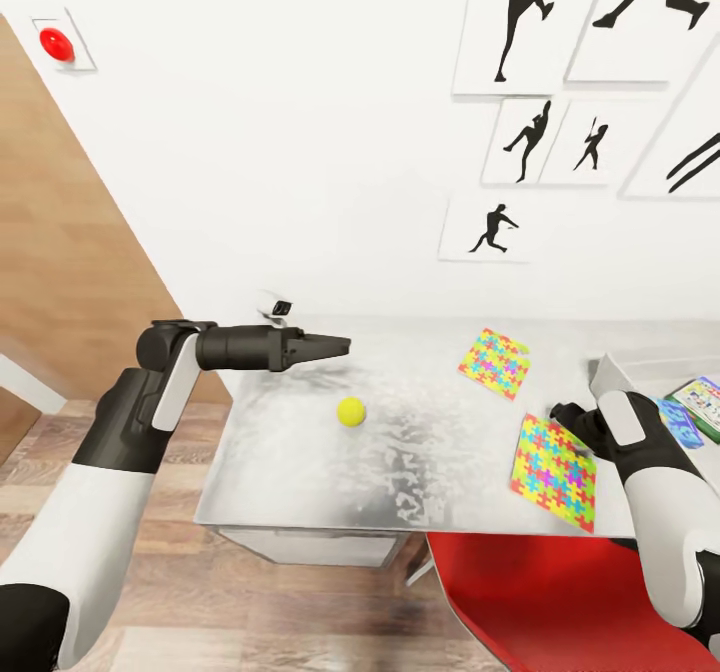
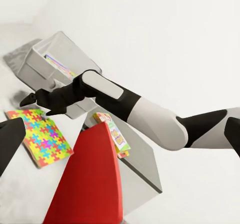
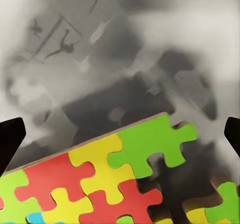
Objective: Put all the toys in the child's room - the three board games (two on the bed and one on the table), the two jigsaw puzzles on the table, and the tennis ball on the table - inside the toy box on the table in the child's room.
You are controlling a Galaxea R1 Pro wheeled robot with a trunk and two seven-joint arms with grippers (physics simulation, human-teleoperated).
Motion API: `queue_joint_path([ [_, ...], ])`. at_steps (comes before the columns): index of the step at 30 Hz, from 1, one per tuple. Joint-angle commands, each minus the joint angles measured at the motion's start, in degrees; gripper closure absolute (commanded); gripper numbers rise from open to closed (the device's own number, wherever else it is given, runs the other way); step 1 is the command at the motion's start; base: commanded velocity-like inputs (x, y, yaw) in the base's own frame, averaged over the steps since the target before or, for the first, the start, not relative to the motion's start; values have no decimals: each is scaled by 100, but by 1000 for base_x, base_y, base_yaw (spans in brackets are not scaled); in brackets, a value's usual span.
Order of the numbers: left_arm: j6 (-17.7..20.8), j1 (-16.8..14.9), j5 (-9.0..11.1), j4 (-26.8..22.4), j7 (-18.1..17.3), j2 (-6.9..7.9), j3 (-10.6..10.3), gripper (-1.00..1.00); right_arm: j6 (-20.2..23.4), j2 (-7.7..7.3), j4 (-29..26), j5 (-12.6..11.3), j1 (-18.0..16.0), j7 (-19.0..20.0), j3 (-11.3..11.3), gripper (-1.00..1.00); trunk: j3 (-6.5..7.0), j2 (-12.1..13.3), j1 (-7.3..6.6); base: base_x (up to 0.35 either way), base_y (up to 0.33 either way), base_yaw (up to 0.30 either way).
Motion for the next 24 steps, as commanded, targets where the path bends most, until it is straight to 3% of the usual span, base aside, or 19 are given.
queue_joint_path([
  [1,41,-5,16,0,-5,16,-8,-100,10,0,-6,-60,-3,-52,-5,-100,-10,-10,3,-5,4,0],
  [24,39,3,16,0,-7,42,-12,-100,-30,8,246,-60,-2,-52,-7,-100,-10,-10,3,-5,37,0],
])
